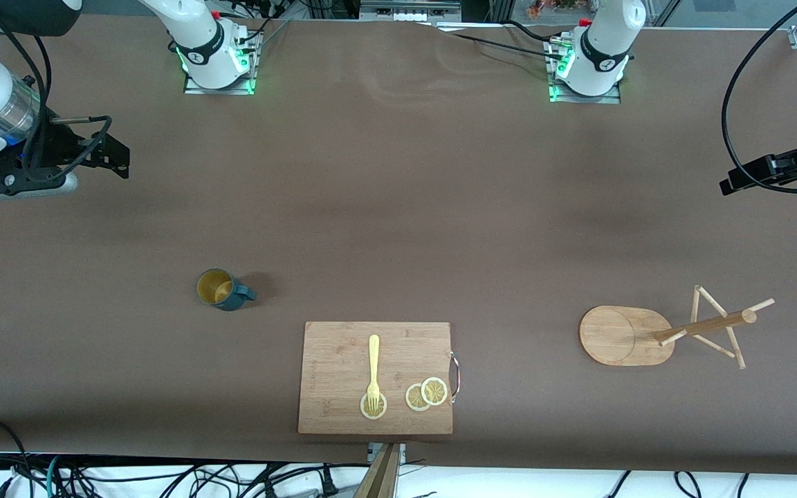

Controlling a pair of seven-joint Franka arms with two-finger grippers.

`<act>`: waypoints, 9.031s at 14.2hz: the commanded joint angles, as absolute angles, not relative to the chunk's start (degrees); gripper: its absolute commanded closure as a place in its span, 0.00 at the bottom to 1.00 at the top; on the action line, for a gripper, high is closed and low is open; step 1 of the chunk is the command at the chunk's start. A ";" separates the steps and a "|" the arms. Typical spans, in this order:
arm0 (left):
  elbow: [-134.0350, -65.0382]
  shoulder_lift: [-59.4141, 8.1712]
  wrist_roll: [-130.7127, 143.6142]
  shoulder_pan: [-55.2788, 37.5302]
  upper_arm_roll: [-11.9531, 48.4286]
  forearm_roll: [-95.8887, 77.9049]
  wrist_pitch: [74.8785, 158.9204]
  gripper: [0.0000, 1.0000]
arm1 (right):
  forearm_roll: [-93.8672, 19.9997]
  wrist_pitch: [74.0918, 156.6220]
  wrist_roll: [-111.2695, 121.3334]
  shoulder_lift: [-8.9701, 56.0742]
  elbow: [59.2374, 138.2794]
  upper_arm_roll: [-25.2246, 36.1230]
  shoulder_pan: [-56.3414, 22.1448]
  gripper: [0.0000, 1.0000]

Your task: Pass cup and hang on rack

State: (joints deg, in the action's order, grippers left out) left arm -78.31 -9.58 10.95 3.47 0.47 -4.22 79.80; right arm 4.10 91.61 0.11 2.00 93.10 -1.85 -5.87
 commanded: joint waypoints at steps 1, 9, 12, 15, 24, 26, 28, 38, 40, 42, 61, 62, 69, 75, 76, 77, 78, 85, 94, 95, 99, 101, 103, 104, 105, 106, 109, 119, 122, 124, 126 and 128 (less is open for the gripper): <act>-76.38 -10.46 11.16 3.69 0.62 -4.04 79.45 0.00 | 3.96 90.62 -1.23 1.94 92.28 -1.85 -5.80 0.00; -76.38 -10.46 11.08 3.69 0.62 -4.04 79.45 0.00 | 1.32 90.18 -1.32 2.11 91.93 -1.50 -5.71 0.00; -76.38 -10.46 11.07 3.69 0.62 -4.04 79.45 0.00 | -0.08 90.09 -1.41 2.02 91.93 -1.49 -5.71 0.00; -76.38 -10.55 11.07 3.78 0.62 -4.04 79.45 0.00 | -0.88 90.09 -1.49 1.85 91.93 -1.49 -5.54 0.00; -76.38 -10.63 11.07 3.78 0.53 -4.04 79.45 0.00 | -0.88 90.09 -1.41 2.02 91.93 -1.49 -5.45 0.00; -76.38 -10.63 11.07 3.78 0.26 -4.04 79.45 0.00 | -0.88 90.09 -1.41 2.02 91.93 -1.41 -5.45 0.00; -76.38 -10.63 11.07 3.78 0.26 -4.04 79.45 0.00 | -0.97 90.09 -1.41 2.11 91.93 -1.49 -5.36 0.00; -76.38 -10.90 11.07 3.78 0.26 -4.04 79.45 0.00 | -0.88 90.18 -1.41 2.11 91.93 -1.41 -5.36 0.00; -76.38 -10.90 11.07 3.78 0.26 -4.04 79.45 0.00 | -0.97 90.18 -1.41 2.11 91.93 -1.41 -5.36 0.00; -76.38 -10.90 11.07 3.78 0.26 -4.04 79.45 0.00 | -0.88 90.61 -0.54 2.28 91.93 -1.41 -5.36 0.00; -74.71 -11.43 11.16 2.99 0.62 -4.13 79.37 0.00 | -1.49 113.27 1.14 23.98 95.71 -1.32 -3.60 0.00; -74.10 -11.51 11.16 2.90 0.62 -4.13 79.37 0.00 | -1.49 116.25 1.06 26.08 95.71 -1.32 -3.78 0.01; -73.74 -11.87 11.25 2.28 1.06 -4.22 79.37 0.00 | 0.17 125.06 0.79 31.81 94.75 -1.41 -4.83 0.05; -73.65 -11.78 7.58 2.29 1.14 -4.04 79.37 0.00 | 0.09 125.51 1.05 33.57 95.45 -1.41 -4.83 0.24; -73.57 -11.78 5.04 2.29 1.06 -4.04 79.37 0.00 | 0.09 125.51 1.05 33.57 95.36 -1.41 -4.83 0.24; -73.04 -11.86 3.70 2.29 0.97 -3.96 79.37 0.00 | 0.09 125.51 1.05 33.57 95.36 -1.41 -4.83 0.26; -73.04 -11.95 3.52 2.29 0.97 -3.96 79.37 0.00 | 0.09 125.59 0.97 33.75 95.27 -1.41 -4.83 0.29; -72.86 -12.13 3.69 2.20 1.05 -4.04 79.37 0.00 | -0.35 125.42 0.09 33.93 95.45 -1.58 -4.92 0.49; -72.86 -12.39 3.43 2.20 0.97 -4.04 79.37 0.00 | -0.79 124.98 -0.70 34.10 95.54 -1.76 -5.27 0.79; -72.86 -12.39 3.43 2.20 0.97 -4.04 79.37 0.00 | -0.79 124.98 -0.70 34.10 95.45 -1.76 -5.27 0.87; -72.86 -12.48 3.43 2.20 0.97 -4.04 79.37 0.00 | -0.70 124.89 0.35 34.10 95.01 -1.84 -5.19 1.00; -72.86 -12.39 3.43 2.20 0.97 -4.04 79.37 0.00 | -0.62 124.80 0.44 34.01 94.83 -1.93 -5.27 1.00; -72.86 -12.39 3.43 2.20 0.97 -4.04 79.37 0.00 | -0.70 123.58 0.26 33.58 94.66 -2.20 -5.45 1.00; -72.86 -12.48 3.43 2.20 0.97 -4.04 79.37 0.00 | -0.79 121.66 0.18 33.49 93.53 -2.20 -6.23 1.00; -72.86 -12.48 3.34 2.20 0.97 -4.04 79.37 0.00 | -0.97 119.03 -0.09 33.49 91.69 -2.20 -7.63 1.00; -72.86 -12.48 3.34 2.20 0.97 -4.04 79.37 0.00 | -1.05 116.48 -0.78 33.49 89.49 -2.20 -8.95 1.00; -72.86 -12.57 3.34 2.29 0.97 -4.04 79.37 0.00 | -2.10 111.80 -6.31 33.31 86.05 -2.20 -12.90 1.00; -72.86 -12.74 3.34 2.37 0.88 -4.13 79.37 0.00 | -6.85 106.87 -32.24 34.27 77.35 -2.20 -33.91 1.00; -72.95 -12.74 3.60 2.11 0.97 -4.04 79.37 0.00 | -6.33 106.87 -34.36 37.17 73.92 -2.02 -39.97 1.00; -72.95 -13.18 3.34 2.28 0.97 -4.22 79.37 0.00 | -6.33 109.15 -36.64 39.19 72.69 -1.93 -44.01 1.00; -73.04 -13.62 3.34 2.29 0.97 -4.22 79.37 0.00 | -6.07 111.78 -40.84 42.00 71.11 -1.58 -49.02 1.00; -73.04 -13.80 3.34 2.20 1.05 -4.13 79.28 0.00 | -4.49 115.03 -46.29 46.12 68.48 -1.49 -53.33 1.00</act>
State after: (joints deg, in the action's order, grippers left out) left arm -74.81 -12.72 4.42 2.31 1.05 -4.24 79.89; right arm -5.67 113.54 -41.50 41.15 73.82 -2.70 -49.19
